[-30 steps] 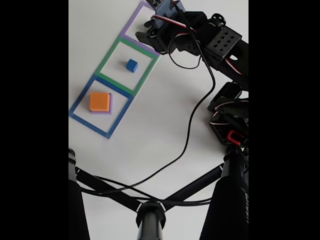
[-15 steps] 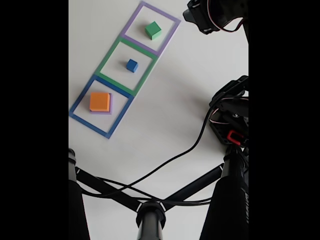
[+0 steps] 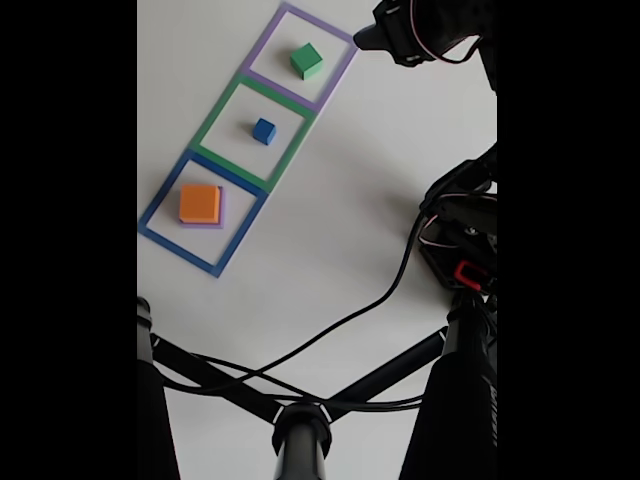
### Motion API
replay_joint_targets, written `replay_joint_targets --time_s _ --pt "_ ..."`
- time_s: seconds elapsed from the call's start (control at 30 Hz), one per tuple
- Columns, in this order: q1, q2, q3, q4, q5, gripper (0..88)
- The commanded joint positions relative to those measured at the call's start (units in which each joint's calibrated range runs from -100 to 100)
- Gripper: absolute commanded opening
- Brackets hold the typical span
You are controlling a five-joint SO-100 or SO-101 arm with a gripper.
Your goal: Tower of hanoi
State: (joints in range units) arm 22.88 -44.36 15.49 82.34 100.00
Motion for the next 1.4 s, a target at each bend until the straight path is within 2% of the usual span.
replay_joint_targets --time_s 0.0,0.23,0.47,0.6,1.03,1.37 --pt "1.8 -3.7 13.1 -16.1 0.0 25.3" --pt "3.8 -3.4 39.9 -49.9 0.0 30.1" --pt "3.2 6.1 53.7 -76.8 0.0 31.0" --pt "2.6 12.4 58.1 -88.7 0.0 31.4" --pt "2.0 34.7 60.1 -115.8 0.0 31.6" --pt "1.1 50.1 55.4 -129.1 0.0 31.4"
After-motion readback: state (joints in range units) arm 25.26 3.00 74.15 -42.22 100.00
